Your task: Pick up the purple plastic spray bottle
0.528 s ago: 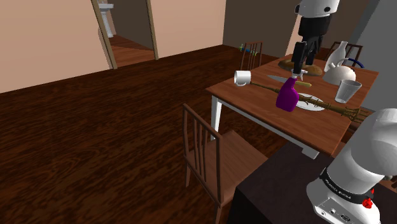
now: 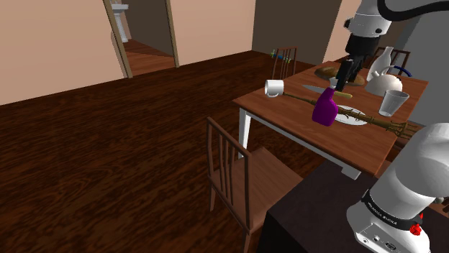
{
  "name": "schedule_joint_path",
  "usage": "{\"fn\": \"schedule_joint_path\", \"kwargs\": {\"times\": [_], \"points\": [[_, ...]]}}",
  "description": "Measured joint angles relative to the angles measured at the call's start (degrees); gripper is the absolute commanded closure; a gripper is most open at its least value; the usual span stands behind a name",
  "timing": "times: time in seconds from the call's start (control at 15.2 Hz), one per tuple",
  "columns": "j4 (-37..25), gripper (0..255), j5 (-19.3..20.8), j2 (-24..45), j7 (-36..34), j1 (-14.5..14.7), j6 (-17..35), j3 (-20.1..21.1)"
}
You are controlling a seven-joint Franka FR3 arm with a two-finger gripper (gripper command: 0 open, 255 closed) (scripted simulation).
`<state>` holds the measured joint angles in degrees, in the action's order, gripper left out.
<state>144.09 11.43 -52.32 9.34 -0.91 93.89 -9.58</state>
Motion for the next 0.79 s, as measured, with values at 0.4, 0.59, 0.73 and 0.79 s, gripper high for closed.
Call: {"fn": "schedule_joint_path", "kwargs": {"times": [0.4, 0.59, 0.73, 0.79], "points": [[7.3, 0, 5.2, -1.7, 8.0, -2.6, 13.0, -10.8], [9.4, 0, 7.6, 0.1, 12.5, -3.4, 20.4, -17.4], [9.8, 0, 8.5, 2.0, 15.3, -3.2, 25.1, -21.6], [10.3, 0, 8.9, 3.1, 16.7, -2.9, 27.9, -23.9]]}}
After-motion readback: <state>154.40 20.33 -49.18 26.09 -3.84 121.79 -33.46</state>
